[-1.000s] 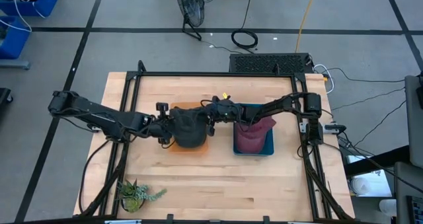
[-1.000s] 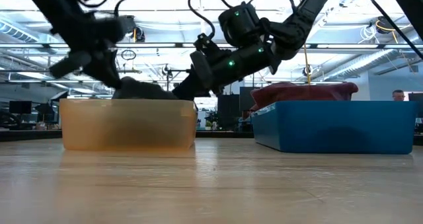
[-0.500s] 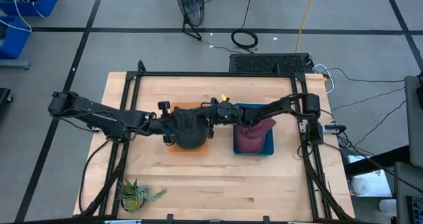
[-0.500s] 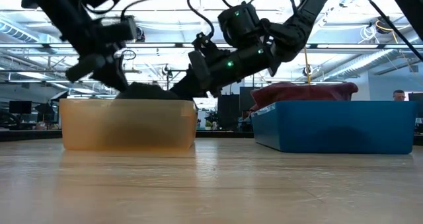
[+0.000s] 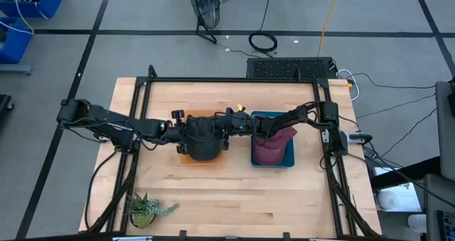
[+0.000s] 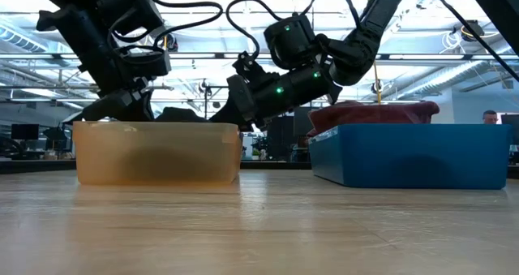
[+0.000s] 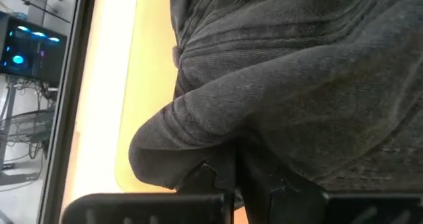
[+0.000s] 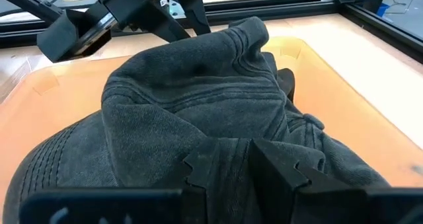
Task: Pick & Place hat
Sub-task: Put the black cap into the orange bin
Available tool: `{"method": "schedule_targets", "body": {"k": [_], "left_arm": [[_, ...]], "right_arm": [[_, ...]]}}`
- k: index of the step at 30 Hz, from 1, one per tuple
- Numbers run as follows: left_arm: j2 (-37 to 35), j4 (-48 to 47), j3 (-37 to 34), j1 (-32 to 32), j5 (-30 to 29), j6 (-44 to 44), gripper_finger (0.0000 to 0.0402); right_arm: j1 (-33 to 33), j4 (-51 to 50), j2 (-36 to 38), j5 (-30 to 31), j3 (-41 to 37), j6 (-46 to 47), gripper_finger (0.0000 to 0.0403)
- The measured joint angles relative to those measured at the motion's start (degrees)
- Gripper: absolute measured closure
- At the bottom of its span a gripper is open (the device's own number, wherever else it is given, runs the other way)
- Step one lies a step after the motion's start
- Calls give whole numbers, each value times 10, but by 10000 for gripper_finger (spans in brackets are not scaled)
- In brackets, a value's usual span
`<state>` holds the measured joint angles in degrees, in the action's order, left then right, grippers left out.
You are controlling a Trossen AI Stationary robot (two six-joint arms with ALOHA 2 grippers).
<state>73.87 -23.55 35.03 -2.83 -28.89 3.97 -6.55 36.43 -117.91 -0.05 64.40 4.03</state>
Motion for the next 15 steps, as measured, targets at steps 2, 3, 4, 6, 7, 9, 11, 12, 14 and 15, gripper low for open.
{"method": "schedule_targets", "body": {"k": [2, 3, 4, 6, 7, 9, 11, 12, 14, 15], "left_arm": [[0, -2, 0, 2, 6, 2, 381], [-4, -5, 0, 2, 7, 2, 385], [-8, -7, 0, 0, 9, 2, 389], [-18, -12, 0, -4, 9, 0, 397], [-24, -12, -1, -7, 10, 0, 398], [-38, -17, -1, -14, 13, -7, 394], [-56, -27, -1, -23, 17, -16, 383], [-65, -34, -1, -26, 22, -18, 377], [-88, -48, -1, -34, 36, -20, 368], [-100, -54, -1, -38, 41, -23, 364]], "right_arm": [[0, -2, 0, 0, 0, 0, 328], [0, -3, 0, 0, 0, 0, 328], [0, -3, 0, 0, 0, -1, 328], [0, -3, 0, 0, 0, -2, 328], [0, -4, 1, 0, 0, -2, 328], [0, -5, 3, -1, 0, -2, 328], [0, -7, 3, -1, 0, -3, 329], [0, -9, 3, -1, -1, -3, 329], [0, -10, 3, -1, -1, -3, 332], [0, -11, 3, -1, -1, -3, 333]]}}
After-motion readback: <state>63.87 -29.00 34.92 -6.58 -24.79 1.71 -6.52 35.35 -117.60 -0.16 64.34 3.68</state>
